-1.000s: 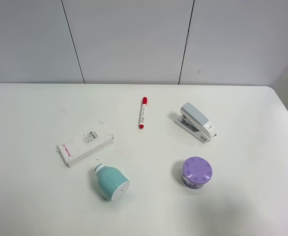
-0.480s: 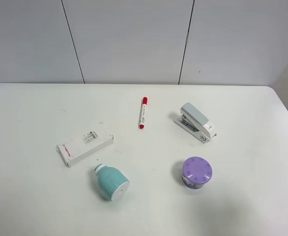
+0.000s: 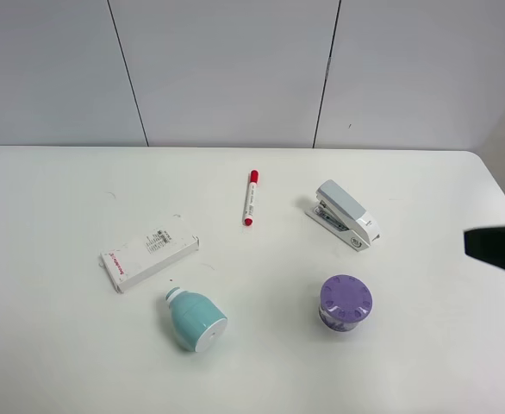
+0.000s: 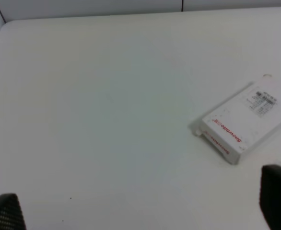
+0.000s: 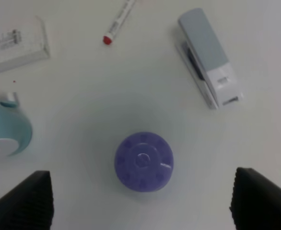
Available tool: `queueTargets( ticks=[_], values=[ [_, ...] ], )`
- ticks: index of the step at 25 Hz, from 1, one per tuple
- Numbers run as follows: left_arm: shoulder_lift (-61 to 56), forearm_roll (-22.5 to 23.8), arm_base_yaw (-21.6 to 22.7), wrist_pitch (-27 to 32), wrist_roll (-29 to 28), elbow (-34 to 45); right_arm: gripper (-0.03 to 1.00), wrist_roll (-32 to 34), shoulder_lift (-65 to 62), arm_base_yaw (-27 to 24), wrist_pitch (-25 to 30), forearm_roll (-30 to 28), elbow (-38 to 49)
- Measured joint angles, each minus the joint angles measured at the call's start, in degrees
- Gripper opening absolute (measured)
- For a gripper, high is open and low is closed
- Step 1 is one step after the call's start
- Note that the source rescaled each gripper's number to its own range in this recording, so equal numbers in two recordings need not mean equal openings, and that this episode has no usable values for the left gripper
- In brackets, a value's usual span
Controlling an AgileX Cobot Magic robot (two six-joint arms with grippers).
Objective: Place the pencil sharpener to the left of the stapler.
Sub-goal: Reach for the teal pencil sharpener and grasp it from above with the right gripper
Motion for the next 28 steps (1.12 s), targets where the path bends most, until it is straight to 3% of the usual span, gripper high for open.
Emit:
queueTargets(
  ticks=[4,10,14,20,28],
  values=[
    [0.00,0.00,0.00,0.00,0.00,0.00,0.20,-0.61,17.69,9.24,0.05,-3.07,-12.31],
    [0.00,0.00,0.00,0.00,0.00,0.00,0.20,5.44,41.10,27.71,2.00,-8.59,-29.46],
    [0.00,0.00,0.00,0.00,0.00,0.00,0.20,7.99,52.87,37.21,3.35,-9.02,-36.98],
    [0.00,0.00,0.00,0.00,0.00,0.00,0.20,13.54,63.95,46.04,3.24,-6.87,-42.70],
    [0.00,0.00,0.00,0.00,0.00,0.00,0.20,26.39,72.43,53.71,4.65,-11.20,-45.54]
  ],
)
